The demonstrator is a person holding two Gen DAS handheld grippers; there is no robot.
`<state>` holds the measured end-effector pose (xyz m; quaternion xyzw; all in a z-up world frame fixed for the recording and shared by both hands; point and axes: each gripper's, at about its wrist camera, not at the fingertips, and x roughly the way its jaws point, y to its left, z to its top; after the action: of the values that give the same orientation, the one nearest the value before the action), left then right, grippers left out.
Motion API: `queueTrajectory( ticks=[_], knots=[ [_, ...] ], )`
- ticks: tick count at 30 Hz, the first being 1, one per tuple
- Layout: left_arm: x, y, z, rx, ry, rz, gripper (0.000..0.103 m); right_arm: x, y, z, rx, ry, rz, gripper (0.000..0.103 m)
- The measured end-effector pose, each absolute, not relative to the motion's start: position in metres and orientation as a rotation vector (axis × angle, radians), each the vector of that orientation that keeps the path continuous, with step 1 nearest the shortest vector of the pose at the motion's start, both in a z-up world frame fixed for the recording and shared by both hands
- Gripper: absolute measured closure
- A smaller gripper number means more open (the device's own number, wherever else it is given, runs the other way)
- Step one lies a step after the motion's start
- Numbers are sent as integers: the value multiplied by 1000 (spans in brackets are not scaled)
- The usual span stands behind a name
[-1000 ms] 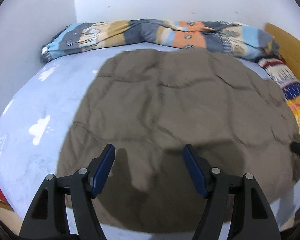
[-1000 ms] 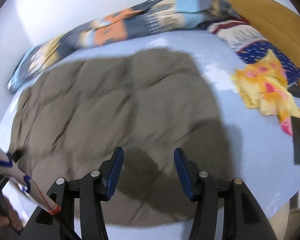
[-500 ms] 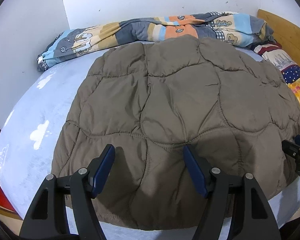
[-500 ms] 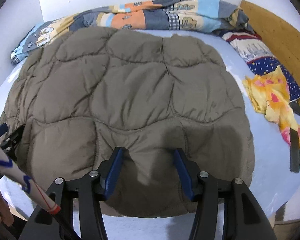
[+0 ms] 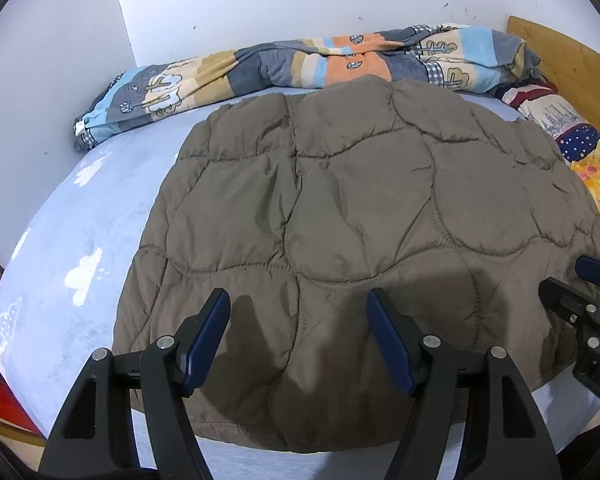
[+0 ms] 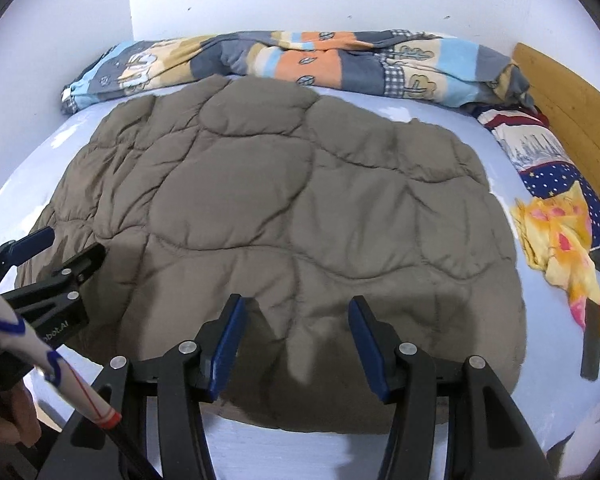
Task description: Fold large clothes
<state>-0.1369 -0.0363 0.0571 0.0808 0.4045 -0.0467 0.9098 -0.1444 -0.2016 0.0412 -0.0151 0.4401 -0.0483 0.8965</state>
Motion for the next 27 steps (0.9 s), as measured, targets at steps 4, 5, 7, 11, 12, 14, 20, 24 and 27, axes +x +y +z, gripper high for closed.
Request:
queueTrajectory(
  ticks=[4, 5, 7, 11, 12, 14, 20, 24, 27],
  knots=[
    [-135, -36, 53, 172, 848, -100, 33, -137, -193, 32, -60, 941, -101, 45],
    [-135, -36, 53, 176, 849, -101, 33, -135, -192, 30, -65, 946, -103, 45],
    [-135, -36, 53, 184, 849, -103, 33, -133, -190, 27, -80, 952, -108, 45],
    [-135, -36, 52, 188, 853, -105, 33, -132, -187, 24, -92, 959, -113, 45],
    [-135, -36, 52, 190, 854, -105, 33, -132, -187, 23, -94, 960, -114, 45],
    [-135, -37, 52, 193, 854, -103, 33, -132, -186, 22, -98, 961, -114, 45],
    [-135, -36, 56, 179, 847, -99, 33, -134, -185, 25, -99, 957, -111, 45],
    [-134, -32, 65, 162, 823, -89, 33, -135, -188, 33, -74, 949, -100, 45],
    [-121, -29, 82, 129, 788, -87, 33, -134, -196, 53, -45, 897, -87, 45]
  ],
)
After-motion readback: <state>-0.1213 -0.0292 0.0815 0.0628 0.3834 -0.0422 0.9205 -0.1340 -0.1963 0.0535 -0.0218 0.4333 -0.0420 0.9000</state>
